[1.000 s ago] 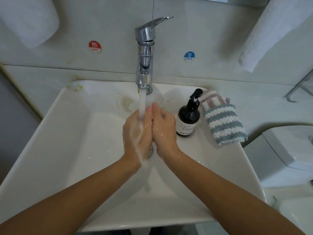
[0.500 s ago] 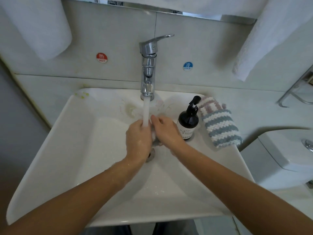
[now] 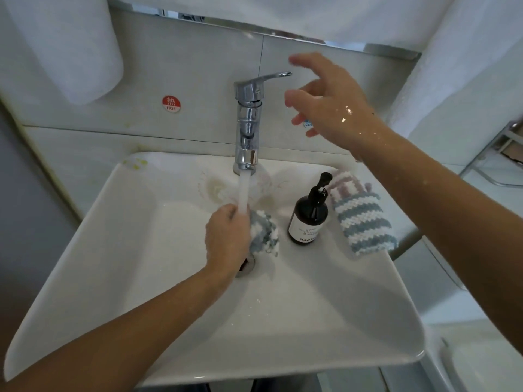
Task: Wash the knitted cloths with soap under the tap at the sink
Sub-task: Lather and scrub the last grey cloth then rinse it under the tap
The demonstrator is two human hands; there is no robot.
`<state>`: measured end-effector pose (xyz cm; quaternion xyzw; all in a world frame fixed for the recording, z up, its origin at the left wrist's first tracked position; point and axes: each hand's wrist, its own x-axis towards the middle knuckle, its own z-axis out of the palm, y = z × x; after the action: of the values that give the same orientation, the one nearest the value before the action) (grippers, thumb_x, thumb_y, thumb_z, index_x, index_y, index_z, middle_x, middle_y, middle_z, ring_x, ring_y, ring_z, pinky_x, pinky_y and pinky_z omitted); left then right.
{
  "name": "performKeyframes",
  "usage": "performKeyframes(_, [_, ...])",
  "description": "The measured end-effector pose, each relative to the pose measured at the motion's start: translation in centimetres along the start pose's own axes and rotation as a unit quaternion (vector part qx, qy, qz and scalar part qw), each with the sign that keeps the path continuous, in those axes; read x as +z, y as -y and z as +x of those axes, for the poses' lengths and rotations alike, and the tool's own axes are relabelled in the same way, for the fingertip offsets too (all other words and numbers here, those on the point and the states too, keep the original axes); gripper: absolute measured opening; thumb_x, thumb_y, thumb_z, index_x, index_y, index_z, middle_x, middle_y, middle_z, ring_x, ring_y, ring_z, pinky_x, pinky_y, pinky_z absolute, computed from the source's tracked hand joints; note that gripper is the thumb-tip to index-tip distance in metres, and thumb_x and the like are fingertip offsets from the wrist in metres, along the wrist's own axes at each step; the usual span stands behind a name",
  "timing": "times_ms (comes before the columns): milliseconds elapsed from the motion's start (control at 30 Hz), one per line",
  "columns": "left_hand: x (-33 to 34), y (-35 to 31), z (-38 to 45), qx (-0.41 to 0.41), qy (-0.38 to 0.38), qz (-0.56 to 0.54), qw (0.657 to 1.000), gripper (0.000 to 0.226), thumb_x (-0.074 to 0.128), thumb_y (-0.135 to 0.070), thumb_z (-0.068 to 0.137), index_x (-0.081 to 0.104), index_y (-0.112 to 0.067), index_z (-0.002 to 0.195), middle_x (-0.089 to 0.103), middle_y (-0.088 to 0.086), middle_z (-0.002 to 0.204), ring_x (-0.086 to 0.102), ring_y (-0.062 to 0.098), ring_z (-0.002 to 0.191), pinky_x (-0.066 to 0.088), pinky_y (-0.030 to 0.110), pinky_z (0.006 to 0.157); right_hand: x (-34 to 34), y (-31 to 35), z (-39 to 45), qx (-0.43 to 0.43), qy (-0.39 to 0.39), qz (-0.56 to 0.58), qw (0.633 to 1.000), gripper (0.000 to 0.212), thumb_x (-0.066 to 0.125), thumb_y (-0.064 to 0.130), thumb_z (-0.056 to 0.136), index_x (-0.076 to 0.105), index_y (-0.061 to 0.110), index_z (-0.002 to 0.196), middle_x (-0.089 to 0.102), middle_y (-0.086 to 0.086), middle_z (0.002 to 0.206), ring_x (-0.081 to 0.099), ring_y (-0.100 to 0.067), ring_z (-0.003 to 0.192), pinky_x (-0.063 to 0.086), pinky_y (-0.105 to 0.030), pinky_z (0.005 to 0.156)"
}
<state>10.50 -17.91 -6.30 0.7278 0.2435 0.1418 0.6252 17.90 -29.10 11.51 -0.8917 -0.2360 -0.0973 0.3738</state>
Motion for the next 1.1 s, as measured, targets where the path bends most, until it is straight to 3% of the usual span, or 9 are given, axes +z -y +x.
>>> performKeyframes(200, [-0.2,0.1,0.1,0.016,0.003,-0.005,1.0,0.034,0.047,-0.027,0.097,0.062,-0.002,0.079,0.048,0.0,0.061,0.046,0.017,0.06,0.037,0.032,0.058,1.2,-0.5,-0.6,-0.001,0.021,-0.005,1.0,0.046,0.057,0.026,0.093,0.04,0.036,0.135,0.07,-0.002,0.085,0.068,-0.015,0.077,0.059,-0.04,0.077])
performKeyframes(367, [-0.1,0.2,0.2,0.015,0.005,-0.025,1.0,0.038,0.049,-0.033,0.098,0.047,-0.015,0.064,0.046,0.001,0.063,0.046,0.015,0.062,0.039,0.033,0.061,3.0,-2.2,-2.5,-0.021,-0.009,-0.028,0.999,0.054,0.06,0.032,0.092,0.033,0.032,0.14,0.069,-0.001,0.08,0.067,-0.017,0.073,0.058,-0.044,0.075])
performKeyframes(567, [0.1,0.2,0.6,0.032,-0.009,-0.053,0.998,0.043,0.05,-0.041,0.097,0.045,-0.009,0.068,0.049,0.01,0.067,0.051,0.022,0.065,0.047,0.043,0.062,6.4,-3.8,-5.2,-0.013,-0.047,-0.03,0.998,0.075,0.049,0.051,0.095,0.006,0.033,0.153,0.066,0.002,0.112,0.064,-0.01,0.087,0.055,-0.037,0.081])
performKeyframes(633, [0.0,0.0,0.6,0.036,-0.01,-0.065,0.997,0.048,0.049,-0.041,0.097,0.047,-0.001,0.072,0.05,0.013,0.068,0.051,0.023,0.064,0.051,0.049,0.064,9.2,-4.7,-7.2,0.022,-0.021,0.003,1.0,0.071,0.042,0.058,0.094,0.012,0.032,0.153,0.063,0.002,0.117,0.063,-0.011,0.095,0.055,-0.041,0.084])
performKeyframes(767, [-0.2,-0.3,0.6,0.039,-0.016,-0.092,0.995,0.044,0.05,-0.034,0.099,0.048,-0.001,0.069,0.051,0.012,0.064,0.05,0.024,0.062,0.049,0.047,0.063,13.4,-5.4,-9.9,0.123,0.063,0.109,0.984,0.058,0.04,0.064,0.093,0.032,0.038,0.144,0.061,0.002,0.123,0.061,-0.014,0.108,0.052,-0.042,0.095])
performKeyframes(833, [-0.3,-0.6,0.6,0.05,-0.029,-0.105,0.993,0.043,0.05,-0.031,0.099,0.049,0.001,0.071,0.051,0.016,0.066,0.051,0.028,0.063,0.049,0.046,0.065,13.7,-5.2,-9.7,0.178,0.084,0.202,0.959,0.051,0.04,0.062,0.094,0.041,0.037,0.139,0.06,0.003,0.125,0.06,-0.011,0.109,0.051,-0.037,0.097])
performKeyframes(933, [-0.4,-0.7,0.9,0.064,-0.047,-0.105,0.991,0.042,0.05,-0.031,0.099,0.052,0.0,0.072,0.056,0.021,0.07,0.055,0.034,0.066,0.051,0.045,0.067,14.0,-5.0,-9.3,0.21,0.091,0.261,0.938,0.043,0.041,0.058,0.096,0.051,0.033,0.13,0.065,0.007,0.116,0.063,-0.003,0.1,0.051,-0.025,0.088])
performKeyframes(1000, [-0.4,-0.6,0.9,0.073,-0.055,-0.092,0.991,0.042,0.05,-0.033,0.099,0.051,-0.003,0.069,0.055,0.017,0.066,0.053,0.025,0.063,0.05,0.044,0.065,14.5,-4.9,-9.4,0.204,0.081,0.273,0.937,0.042,0.043,0.059,0.095,0.052,0.034,0.127,0.067,0.008,0.111,0.064,-0.001,0.096,0.053,-0.025,0.086])
performKeyframes(1100, [-0.3,-0.2,1.0,0.068,-0.063,-0.094,0.991,0.04,0.05,-0.034,0.099,0.049,-0.018,0.062,0.053,-0.003,0.056,0.054,0.017,0.06,0.05,0.041,0.063,15.2,-4.6,-9.5,0.184,0.055,0.283,0.94,0.039,0.044,0.055,0.096,0.047,0.034,0.129,0.063,0.012,0.113,0.062,0.0,0.101,0.052,-0.026,0.09])
